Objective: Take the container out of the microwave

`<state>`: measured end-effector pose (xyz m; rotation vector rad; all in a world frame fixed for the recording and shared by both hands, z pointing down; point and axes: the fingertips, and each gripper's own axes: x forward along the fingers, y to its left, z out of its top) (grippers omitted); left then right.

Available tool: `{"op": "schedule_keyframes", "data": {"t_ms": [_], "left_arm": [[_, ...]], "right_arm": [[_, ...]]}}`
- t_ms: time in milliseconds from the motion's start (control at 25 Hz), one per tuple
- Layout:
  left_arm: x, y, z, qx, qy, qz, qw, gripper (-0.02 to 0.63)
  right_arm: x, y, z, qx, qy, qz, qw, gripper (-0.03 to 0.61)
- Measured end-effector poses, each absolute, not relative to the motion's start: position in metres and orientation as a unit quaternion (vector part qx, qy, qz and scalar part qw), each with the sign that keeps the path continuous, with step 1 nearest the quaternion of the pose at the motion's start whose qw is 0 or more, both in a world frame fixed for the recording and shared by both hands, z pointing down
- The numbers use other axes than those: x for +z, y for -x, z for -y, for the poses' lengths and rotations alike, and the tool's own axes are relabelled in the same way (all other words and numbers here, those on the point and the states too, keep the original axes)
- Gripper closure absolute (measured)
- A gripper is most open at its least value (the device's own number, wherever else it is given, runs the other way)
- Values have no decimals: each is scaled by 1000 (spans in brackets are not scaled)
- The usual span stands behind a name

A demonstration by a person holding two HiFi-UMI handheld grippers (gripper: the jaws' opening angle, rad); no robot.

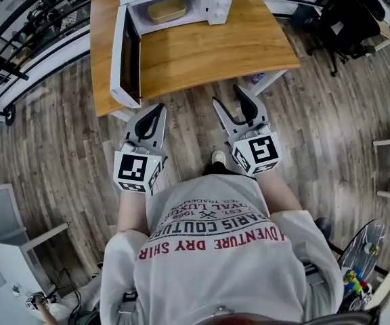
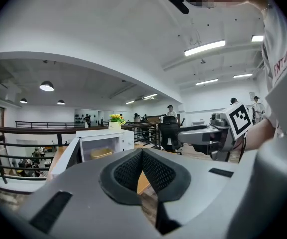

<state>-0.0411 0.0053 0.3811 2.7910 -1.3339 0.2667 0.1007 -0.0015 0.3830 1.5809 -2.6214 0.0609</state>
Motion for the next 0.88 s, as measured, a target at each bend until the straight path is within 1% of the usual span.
{"op": "schedule_keyframes", "data": {"t_ms": [240,440,640,880], "left_arm": [[382,-29,43,82,-887,454,24,600],[393,-64,64,92,-877,469,41,600],[401,-60,84,108,-860,495,52,600],[410,-38,123,99,-843,525,68,600]], "right_arm": [[382,-156,55,17,-472,879,57,342],[394,-184,88,28,-438,895,81,342],[400,-183,121,37,-410,907,90,342],[413,-156,166,37,-372,920,118,342]]}}
